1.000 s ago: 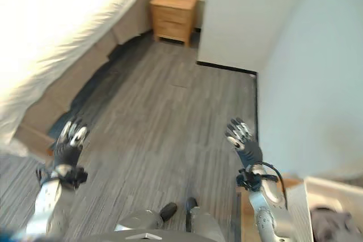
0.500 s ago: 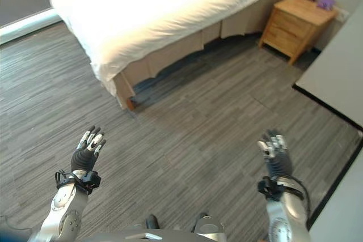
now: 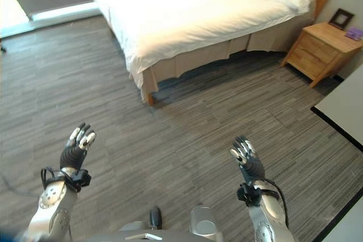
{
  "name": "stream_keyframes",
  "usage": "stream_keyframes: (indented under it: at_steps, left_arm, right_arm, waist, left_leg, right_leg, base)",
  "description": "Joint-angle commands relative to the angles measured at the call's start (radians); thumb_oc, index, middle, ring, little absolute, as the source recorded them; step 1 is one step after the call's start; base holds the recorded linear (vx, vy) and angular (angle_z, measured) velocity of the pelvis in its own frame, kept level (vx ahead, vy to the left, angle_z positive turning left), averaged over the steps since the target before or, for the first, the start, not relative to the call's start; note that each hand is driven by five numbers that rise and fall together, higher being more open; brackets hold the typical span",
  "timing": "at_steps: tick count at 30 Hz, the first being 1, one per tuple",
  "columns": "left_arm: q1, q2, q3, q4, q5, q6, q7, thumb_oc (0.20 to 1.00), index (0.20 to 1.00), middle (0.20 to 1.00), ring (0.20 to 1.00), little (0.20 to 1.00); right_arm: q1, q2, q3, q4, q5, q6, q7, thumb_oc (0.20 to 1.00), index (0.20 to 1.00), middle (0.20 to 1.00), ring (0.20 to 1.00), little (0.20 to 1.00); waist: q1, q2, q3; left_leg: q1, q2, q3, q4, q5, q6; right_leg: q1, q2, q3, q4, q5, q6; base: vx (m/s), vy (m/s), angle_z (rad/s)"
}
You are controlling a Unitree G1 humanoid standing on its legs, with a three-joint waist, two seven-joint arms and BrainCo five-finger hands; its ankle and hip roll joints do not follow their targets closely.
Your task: Pick up bed clothes into laundry basket.
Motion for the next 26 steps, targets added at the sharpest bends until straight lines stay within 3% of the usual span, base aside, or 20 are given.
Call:
stream_keyframes:
  at_steps: [1, 3, 9, 26]
  left_arm:
    - [-0.004, 0.000, 0.012, -0.046, -0.015, -0.054, 0.009, 1.000, 1.000, 1.000, 1.000, 1.000]
    - [0.020, -0.035, -0.013, -0.024, -0.075, -0.037, -0.013, 1.000, 1.000, 1.000, 1.000, 1.000]
    - [0.057, -0.036, -0.023, -0.003, -0.102, -0.013, -0.016, 1.000, 1.000, 1.000, 1.000, 1.000]
    - [0.062, -0.044, -0.005, 0.016, -0.152, -0.019, 0.010, 1.000, 1.000, 1.000, 1.000, 1.000]
  right_arm:
    - [-0.040, -0.017, -0.005, -0.038, -0.005, -0.040, 0.013, 1.000, 1.000, 1.000, 1.000, 1.000]
    - [-0.039, -0.035, -0.006, -0.046, -0.010, -0.032, 0.016, 1.000, 1.000, 1.000, 1.000, 1.000]
    - [-0.037, -0.036, 0.014, -0.046, -0.004, -0.021, 0.015, 1.000, 1.000, 1.000, 1.000, 1.000]
    - [-0.038, -0.041, 0.058, -0.044, -0.013, -0.008, 0.019, 1.000, 1.000, 1.000, 1.000, 1.000]
  waist:
    - [-0.003, -0.002, -0.017]
    - [0.016, -0.007, -0.032]
    - [0.031, -0.004, -0.041]
    - [0.043, -0.028, -0.053]
  left_leg:
    - [0.070, 0.074, -0.121, -0.029, -0.064, -0.047]
    - [0.067, 0.073, -0.138, -0.037, -0.055, -0.050]
    - [0.080, 0.077, -0.174, -0.042, -0.060, -0.052]
    - [0.103, 0.084, -0.165, -0.042, -0.086, -0.048]
  right_leg:
    - [0.117, 0.007, -0.086, -0.191, 0.141, 0.012]
    - [0.155, 0.012, -0.109, -0.226, 0.142, 0.008]
    - [0.200, 0.019, -0.145, -0.250, 0.134, -0.002]
    - [0.222, 0.024, -0.136, -0.261, 0.125, -0.001]
  base:
    - [0.05, -0.101, 0.41]
    - [0.05, -0.105, 0.53]
    - [0.02, -0.045, 0.15]
    - [0.01, -0.004, -0.05]
